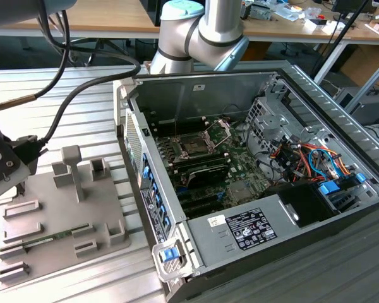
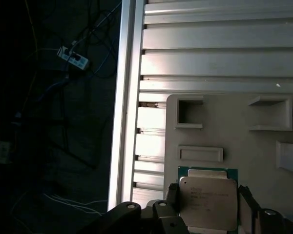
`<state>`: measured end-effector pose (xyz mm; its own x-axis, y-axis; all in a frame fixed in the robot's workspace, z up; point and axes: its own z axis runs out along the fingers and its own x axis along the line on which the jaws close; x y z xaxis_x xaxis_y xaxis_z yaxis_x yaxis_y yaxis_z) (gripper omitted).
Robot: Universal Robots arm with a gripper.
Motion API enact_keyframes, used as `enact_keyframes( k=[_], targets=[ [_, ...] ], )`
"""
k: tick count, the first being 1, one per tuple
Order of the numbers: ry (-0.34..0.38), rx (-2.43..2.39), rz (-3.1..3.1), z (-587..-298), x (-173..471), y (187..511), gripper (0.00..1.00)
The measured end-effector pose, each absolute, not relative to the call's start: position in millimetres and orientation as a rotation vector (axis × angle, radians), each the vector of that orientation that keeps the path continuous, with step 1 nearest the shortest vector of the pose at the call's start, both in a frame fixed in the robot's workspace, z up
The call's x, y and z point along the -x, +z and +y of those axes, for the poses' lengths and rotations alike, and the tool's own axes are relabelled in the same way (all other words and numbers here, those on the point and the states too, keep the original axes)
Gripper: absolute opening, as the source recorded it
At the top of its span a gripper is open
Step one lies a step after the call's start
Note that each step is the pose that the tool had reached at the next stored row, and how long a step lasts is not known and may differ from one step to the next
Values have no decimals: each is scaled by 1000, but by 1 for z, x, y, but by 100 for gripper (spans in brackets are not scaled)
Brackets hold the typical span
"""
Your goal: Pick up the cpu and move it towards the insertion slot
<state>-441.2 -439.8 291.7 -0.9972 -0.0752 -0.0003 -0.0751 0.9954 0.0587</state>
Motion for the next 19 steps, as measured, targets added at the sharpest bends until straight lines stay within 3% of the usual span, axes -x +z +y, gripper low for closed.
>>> enact_keyframes(
  k=[19],
  targets=[
    [-92, -118, -3136, -440, 441, 301, 55]
  ],
)
